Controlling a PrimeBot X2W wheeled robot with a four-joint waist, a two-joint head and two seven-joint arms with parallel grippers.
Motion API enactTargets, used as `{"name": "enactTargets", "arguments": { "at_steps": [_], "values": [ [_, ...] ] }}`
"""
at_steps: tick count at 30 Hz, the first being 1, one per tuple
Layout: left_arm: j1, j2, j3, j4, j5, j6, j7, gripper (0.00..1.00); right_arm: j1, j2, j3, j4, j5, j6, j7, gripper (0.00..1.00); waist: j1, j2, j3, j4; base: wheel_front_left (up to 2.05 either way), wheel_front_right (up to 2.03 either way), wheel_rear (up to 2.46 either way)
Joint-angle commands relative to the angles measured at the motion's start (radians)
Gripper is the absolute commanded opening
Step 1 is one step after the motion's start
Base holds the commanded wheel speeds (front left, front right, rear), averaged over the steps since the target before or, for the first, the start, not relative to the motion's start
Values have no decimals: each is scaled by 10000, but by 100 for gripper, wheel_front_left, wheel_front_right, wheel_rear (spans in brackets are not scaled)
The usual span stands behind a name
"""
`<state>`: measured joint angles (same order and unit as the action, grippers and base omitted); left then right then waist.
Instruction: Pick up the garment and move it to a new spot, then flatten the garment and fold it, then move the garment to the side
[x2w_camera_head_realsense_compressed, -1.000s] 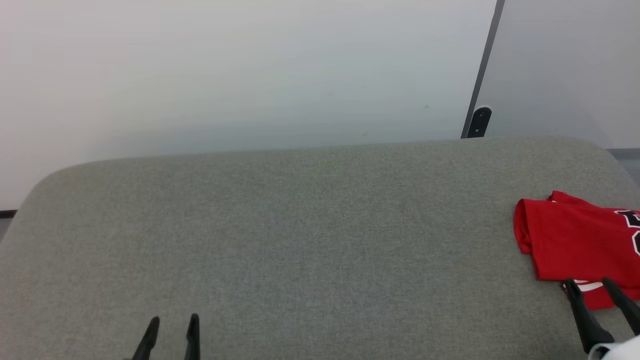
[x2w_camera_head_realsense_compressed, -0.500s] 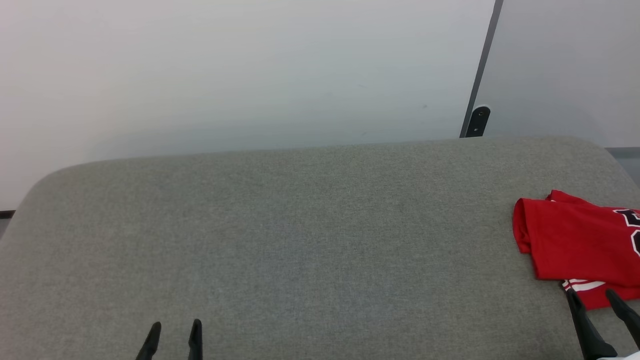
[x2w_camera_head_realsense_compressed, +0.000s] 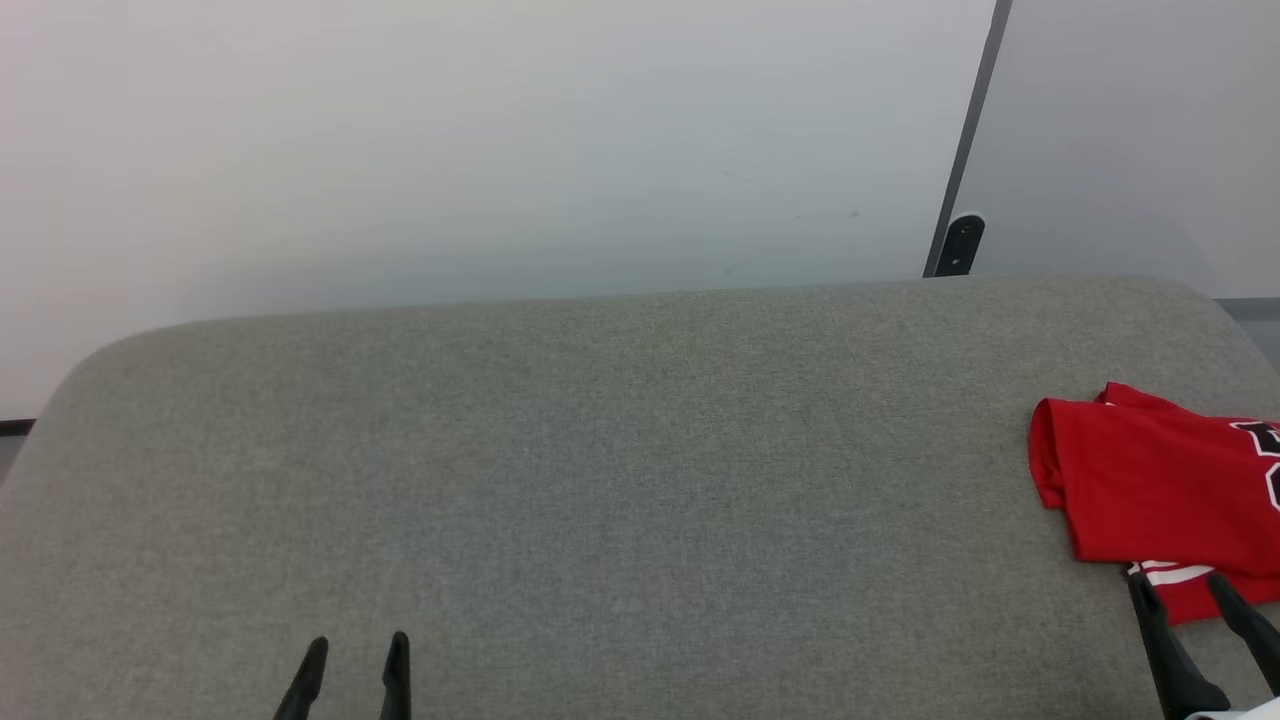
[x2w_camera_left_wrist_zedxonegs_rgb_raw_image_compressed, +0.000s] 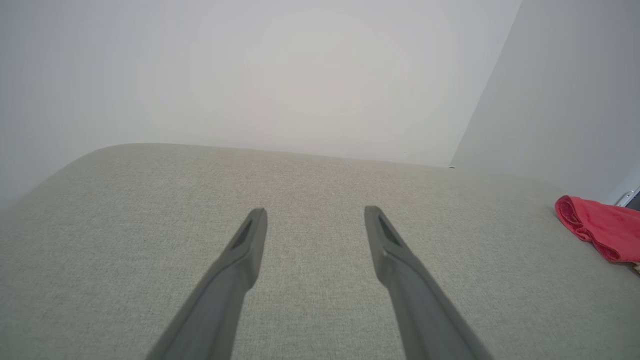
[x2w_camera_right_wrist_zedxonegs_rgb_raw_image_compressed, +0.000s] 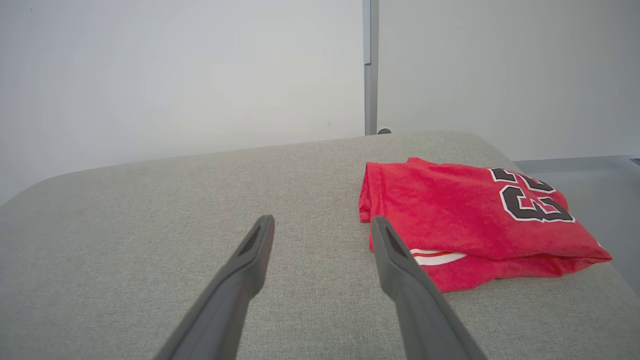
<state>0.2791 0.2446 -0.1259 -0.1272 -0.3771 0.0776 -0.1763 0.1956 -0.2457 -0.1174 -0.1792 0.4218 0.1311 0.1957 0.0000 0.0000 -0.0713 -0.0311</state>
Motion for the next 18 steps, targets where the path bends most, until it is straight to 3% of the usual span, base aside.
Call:
{"name": "enactTargets", "arguments": {
  "at_steps": [1, 15, 16, 18],
  "values": [
    [-80, 15, -10, -3, 0, 27, 3, 100, 102, 52, -36, -53, -8, -9, 21, 100, 0, 0, -6, 1, 0, 0, 0],
    [-185, 69, -121, -48, 50, 84, -74, 100, 148, 209, -63, -228, -161, -9, 136, 100, 0, 0, -18, 21, 0, 0, 0],
    [-119, 53, -125, -27, 4, 63, -52, 0, 51, 181, -50, -191, -99, 0, 136, 0, 0, 0, -18, 21, 0, 0, 0],
    [-80, -3, -158, 112, -22, 60, -52, 0, 60, 263, -26, -42, -87, 2, 160, 0, 0, 0, -18, 21, 0, 0, 0]
  ]
}}
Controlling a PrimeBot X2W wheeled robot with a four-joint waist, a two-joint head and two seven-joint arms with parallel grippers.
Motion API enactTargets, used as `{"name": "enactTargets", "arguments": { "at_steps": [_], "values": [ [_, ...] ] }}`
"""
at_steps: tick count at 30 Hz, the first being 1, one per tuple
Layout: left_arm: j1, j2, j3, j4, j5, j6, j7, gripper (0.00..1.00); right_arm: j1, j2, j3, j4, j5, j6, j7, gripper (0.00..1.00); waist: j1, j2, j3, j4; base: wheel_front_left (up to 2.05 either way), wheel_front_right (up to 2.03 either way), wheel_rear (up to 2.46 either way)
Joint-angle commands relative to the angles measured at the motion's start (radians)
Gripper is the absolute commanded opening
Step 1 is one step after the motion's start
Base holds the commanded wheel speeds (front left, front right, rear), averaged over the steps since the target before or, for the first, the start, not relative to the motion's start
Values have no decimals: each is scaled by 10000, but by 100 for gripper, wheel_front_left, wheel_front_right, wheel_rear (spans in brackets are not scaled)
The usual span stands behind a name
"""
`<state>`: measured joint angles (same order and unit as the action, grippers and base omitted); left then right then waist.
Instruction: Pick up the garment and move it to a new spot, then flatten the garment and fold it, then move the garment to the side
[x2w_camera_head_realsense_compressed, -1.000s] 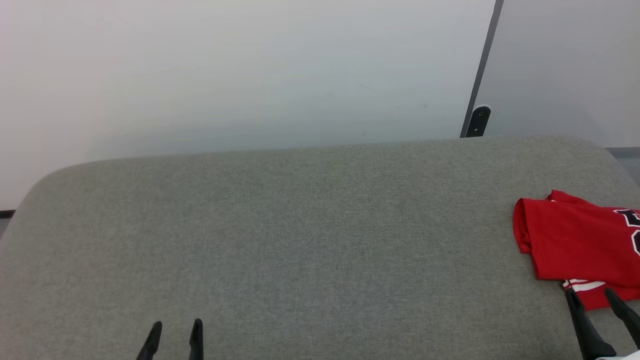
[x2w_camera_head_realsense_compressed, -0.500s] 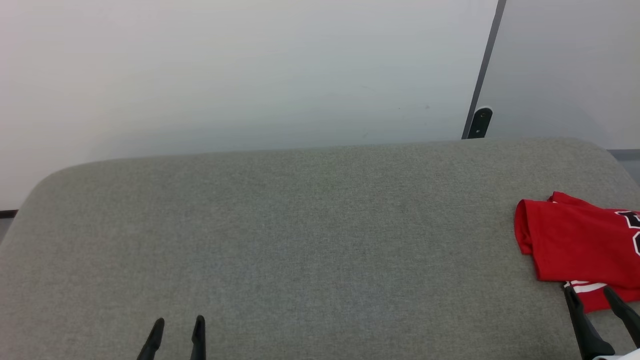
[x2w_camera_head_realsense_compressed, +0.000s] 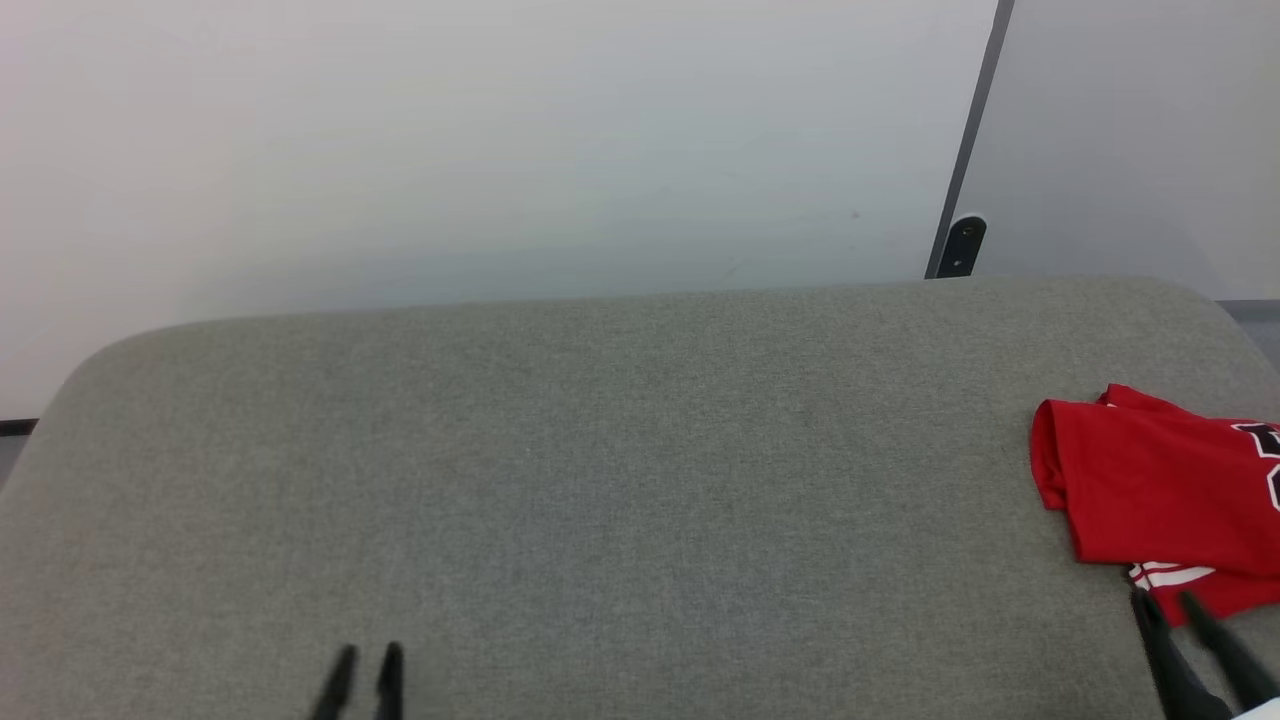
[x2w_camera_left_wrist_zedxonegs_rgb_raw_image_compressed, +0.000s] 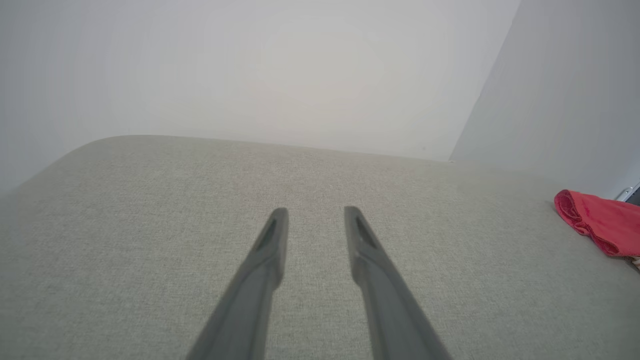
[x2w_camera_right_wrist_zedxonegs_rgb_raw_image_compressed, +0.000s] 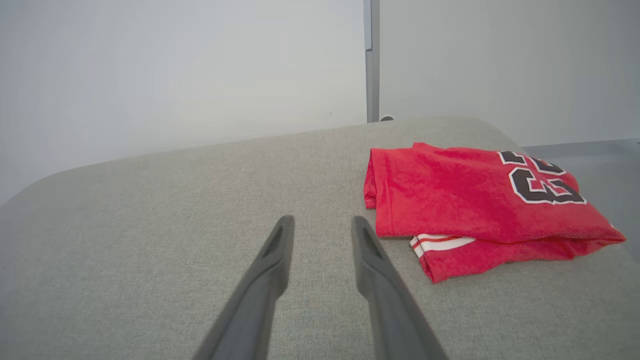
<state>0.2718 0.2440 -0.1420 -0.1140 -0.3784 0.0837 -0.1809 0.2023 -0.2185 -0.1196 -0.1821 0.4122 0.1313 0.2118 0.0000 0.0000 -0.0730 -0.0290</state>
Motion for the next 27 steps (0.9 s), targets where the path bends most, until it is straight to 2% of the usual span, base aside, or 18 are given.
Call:
{"name": "enactTargets", "arguments": {
  "at_steps": [1, 27],
  "values": [
    [31, -37, -29, 76, -15, -2, 5, 0, 17, 52, 14, 91, 15, 0, 1, 0, 0, 0, 1, 1, 0, 0, 0],
    [-1123, -472, 516, 1213, -3932, -651, 712, 0, -942, 571, 28, 1415, 3637, -2, -297, 0, 0, 0, 147, 56, 0, 0, 0]
  ]
}}
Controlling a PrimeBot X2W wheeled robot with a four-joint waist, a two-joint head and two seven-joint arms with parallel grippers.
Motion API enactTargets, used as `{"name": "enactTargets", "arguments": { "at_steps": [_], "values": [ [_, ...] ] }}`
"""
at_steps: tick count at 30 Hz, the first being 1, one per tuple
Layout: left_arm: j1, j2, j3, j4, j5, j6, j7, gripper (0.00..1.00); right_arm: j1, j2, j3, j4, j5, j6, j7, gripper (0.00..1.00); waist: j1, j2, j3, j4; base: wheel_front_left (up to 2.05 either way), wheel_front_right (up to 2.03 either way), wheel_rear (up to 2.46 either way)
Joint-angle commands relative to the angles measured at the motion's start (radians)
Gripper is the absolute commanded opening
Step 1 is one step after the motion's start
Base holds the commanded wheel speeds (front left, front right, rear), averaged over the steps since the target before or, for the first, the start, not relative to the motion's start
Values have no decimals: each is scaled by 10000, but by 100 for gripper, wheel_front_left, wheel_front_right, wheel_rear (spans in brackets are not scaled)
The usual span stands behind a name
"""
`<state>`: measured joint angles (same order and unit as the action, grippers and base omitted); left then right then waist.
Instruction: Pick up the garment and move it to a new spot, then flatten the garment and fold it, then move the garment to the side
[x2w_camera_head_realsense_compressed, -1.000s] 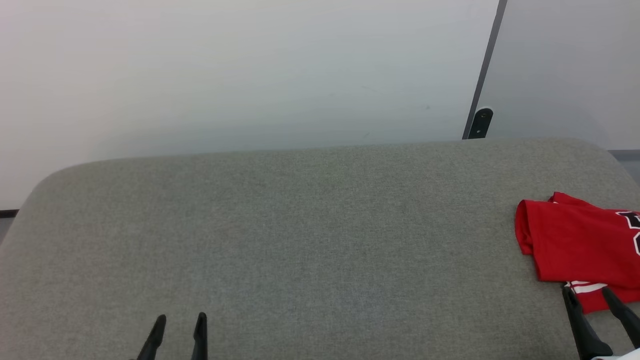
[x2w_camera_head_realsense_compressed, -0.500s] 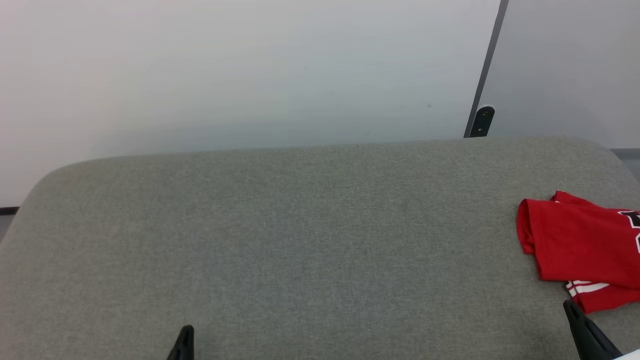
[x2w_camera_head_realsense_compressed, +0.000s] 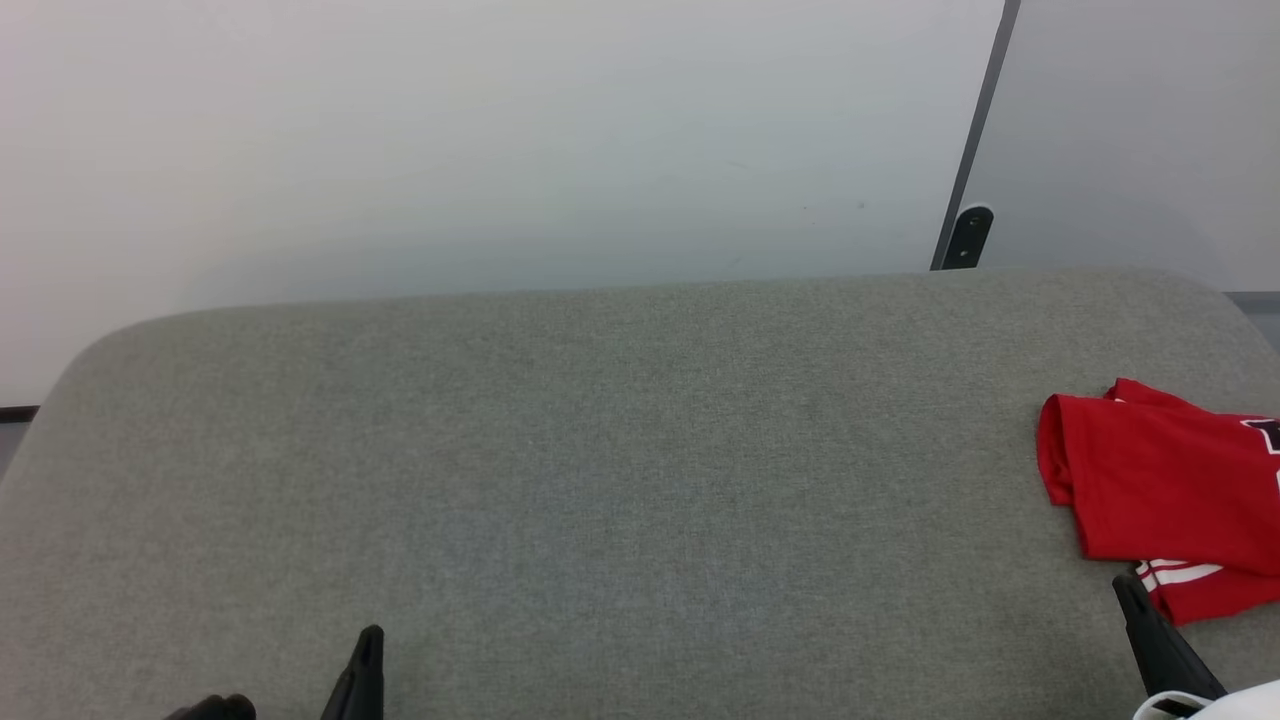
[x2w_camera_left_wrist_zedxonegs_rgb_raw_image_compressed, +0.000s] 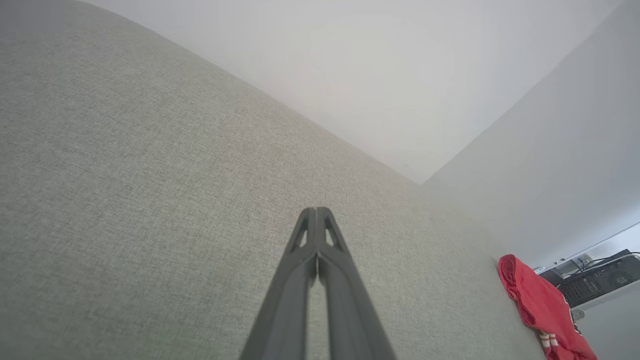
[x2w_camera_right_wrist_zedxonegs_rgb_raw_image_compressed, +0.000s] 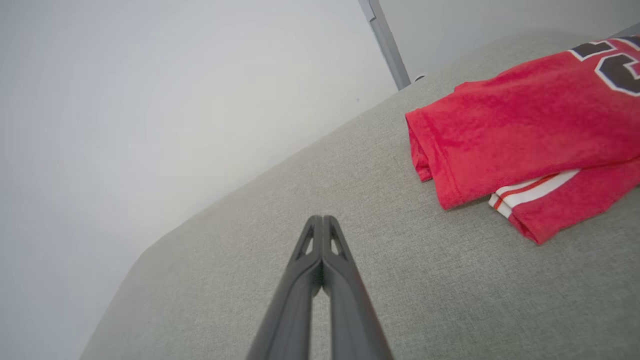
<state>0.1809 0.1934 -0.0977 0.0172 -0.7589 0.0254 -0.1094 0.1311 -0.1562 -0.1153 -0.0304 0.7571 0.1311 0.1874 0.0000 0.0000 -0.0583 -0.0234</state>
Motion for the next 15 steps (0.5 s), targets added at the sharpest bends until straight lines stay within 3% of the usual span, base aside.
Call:
{"name": "enactTargets", "arguments": {
  "at_steps": [1, 15],
  "values": [
    [-259, 19, 94, -57, -267, -94, 24, 0, -264, -35, -13, -58, 323, 0, -65, 0, 0, 0, 6, 3, 0, 0, 0],
    [-810, -194, 401, 410, -2043, -398, 385, 0, -718, 190, -8, 508, 1998, -1, -212, 0, 0, 0, 91, 35, 0, 0, 0]
  ]
}}
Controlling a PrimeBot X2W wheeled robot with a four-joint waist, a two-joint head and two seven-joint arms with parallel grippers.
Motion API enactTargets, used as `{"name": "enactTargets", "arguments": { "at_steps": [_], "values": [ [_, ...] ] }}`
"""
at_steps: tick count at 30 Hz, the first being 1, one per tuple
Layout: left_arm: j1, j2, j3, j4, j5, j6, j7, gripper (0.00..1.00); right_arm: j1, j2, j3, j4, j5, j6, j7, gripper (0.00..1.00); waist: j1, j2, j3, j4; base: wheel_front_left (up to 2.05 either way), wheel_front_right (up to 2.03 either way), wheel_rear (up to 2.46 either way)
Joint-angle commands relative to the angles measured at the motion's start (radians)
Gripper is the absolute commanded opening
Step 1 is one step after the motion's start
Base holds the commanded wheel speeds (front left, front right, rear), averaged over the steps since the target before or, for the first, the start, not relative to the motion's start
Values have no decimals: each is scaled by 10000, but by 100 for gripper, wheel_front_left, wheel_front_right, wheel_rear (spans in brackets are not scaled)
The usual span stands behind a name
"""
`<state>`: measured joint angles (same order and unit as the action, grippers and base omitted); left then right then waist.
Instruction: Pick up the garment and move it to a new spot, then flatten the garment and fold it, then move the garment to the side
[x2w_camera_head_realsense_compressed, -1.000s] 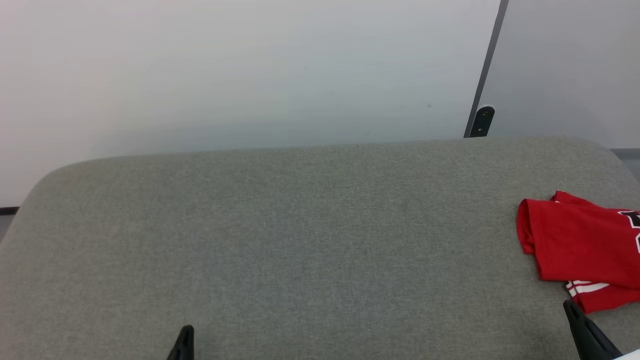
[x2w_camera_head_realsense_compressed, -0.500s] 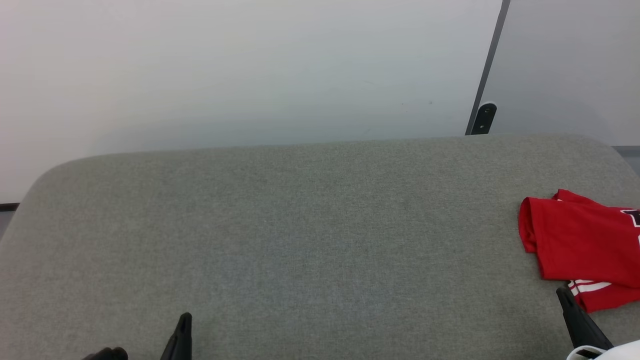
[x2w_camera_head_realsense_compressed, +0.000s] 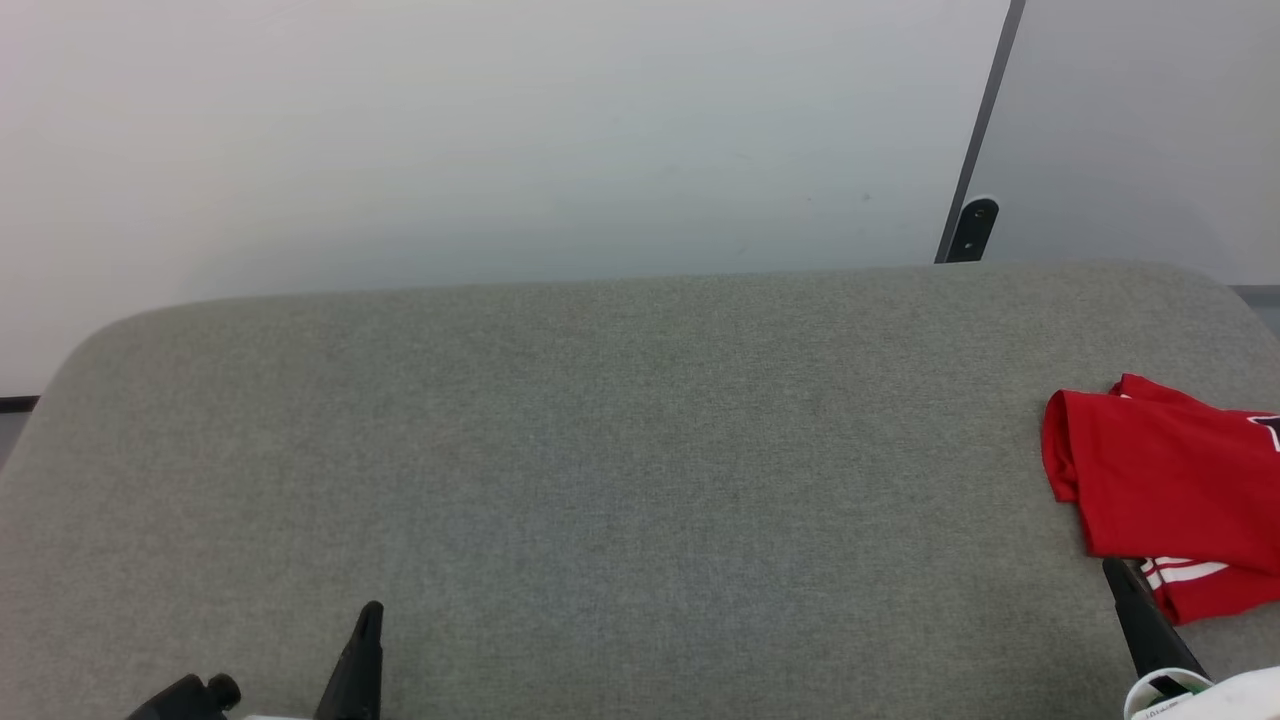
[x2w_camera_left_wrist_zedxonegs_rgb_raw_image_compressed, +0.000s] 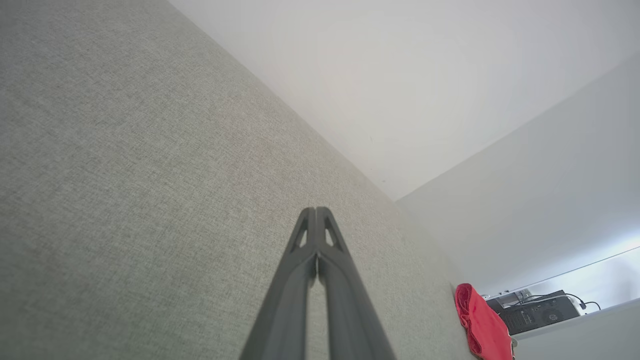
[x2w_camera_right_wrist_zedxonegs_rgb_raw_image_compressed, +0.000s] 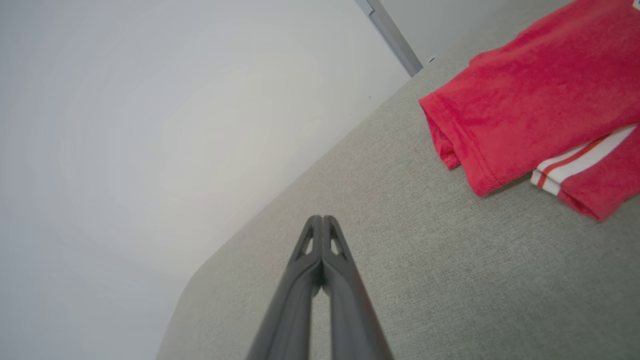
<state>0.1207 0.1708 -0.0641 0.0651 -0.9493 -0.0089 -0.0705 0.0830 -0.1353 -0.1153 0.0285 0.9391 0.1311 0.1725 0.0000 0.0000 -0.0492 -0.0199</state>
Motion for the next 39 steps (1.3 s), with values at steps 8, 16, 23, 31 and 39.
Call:
{"name": "enactTargets", "arguments": {
  "at_steps": [8, 16, 23, 31, 39],
  "values": [
    [-486, -88, 238, 163, -1033, -214, 187, 0, -472, 90, -6, 208, 1028, -1, -131, 0, 0, 0, 49, 19, 0, 0, 0],
    [-742, -201, 399, 376, -1844, -359, 376, 0, -694, 198, -5, 479, 1809, -2, -195, 0, 0, 0, 98, 38, 0, 0, 0],
    [-949, -301, 539, 562, -2510, -484, 529, 0, -862, 286, -3, 698, 2453, -2, -249, 0, 0, 0, 140, 54, 0, 0, 0],
    [-1168, -411, 687, 760, -3214, -597, 703, 0, -1038, 372, -2, 931, 3140, -3, -315, 0, 0, 0, 189, 72, 0, 0, 0],
    [-1369, -518, 837, 945, -3858, -721, 861, 0, -1226, 461, 0, 1153, 3773, -3, -356, 0, 0, 0, 237, 91, 0, 0, 0]
  ]
}}
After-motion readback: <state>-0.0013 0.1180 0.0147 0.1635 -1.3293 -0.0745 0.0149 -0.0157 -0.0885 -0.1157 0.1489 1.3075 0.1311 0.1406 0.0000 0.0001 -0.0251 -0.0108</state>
